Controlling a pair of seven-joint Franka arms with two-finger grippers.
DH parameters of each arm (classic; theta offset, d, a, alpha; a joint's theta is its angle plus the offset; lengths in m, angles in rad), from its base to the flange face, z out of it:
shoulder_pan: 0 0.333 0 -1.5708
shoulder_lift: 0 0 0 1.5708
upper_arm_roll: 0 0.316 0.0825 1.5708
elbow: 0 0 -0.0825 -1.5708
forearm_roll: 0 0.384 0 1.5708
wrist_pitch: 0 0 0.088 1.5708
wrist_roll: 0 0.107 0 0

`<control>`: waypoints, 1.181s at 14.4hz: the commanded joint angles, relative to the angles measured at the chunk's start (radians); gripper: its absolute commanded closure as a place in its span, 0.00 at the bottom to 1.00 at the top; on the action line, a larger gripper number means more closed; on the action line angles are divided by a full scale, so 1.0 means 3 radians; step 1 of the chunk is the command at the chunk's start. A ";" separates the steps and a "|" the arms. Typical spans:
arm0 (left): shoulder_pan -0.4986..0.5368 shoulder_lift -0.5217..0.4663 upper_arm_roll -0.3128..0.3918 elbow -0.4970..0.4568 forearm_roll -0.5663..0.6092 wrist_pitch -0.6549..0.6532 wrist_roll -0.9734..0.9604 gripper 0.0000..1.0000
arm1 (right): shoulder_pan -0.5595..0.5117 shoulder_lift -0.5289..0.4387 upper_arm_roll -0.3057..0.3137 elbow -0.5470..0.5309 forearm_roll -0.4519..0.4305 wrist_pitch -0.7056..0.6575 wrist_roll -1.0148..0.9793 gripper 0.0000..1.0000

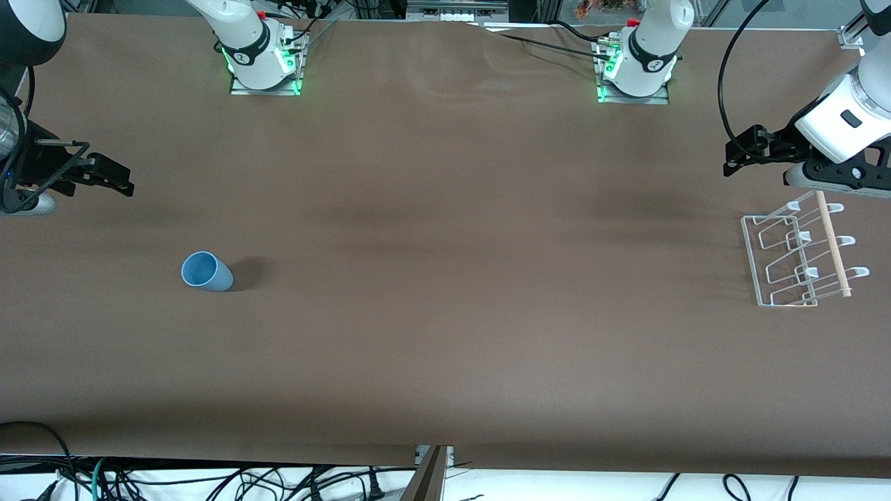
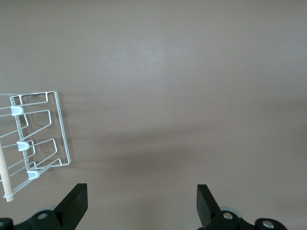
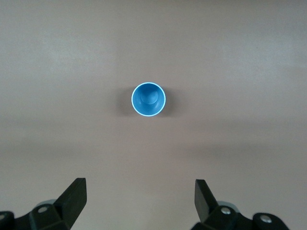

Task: Transfer cup to left arm and place on rack

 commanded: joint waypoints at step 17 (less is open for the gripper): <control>-0.0025 -0.0024 -0.0055 0.0181 -0.0024 -0.0270 0.0009 0.00 | -0.0003 0.0000 0.0040 0.0127 -0.0012 -0.0059 0.0045 0.00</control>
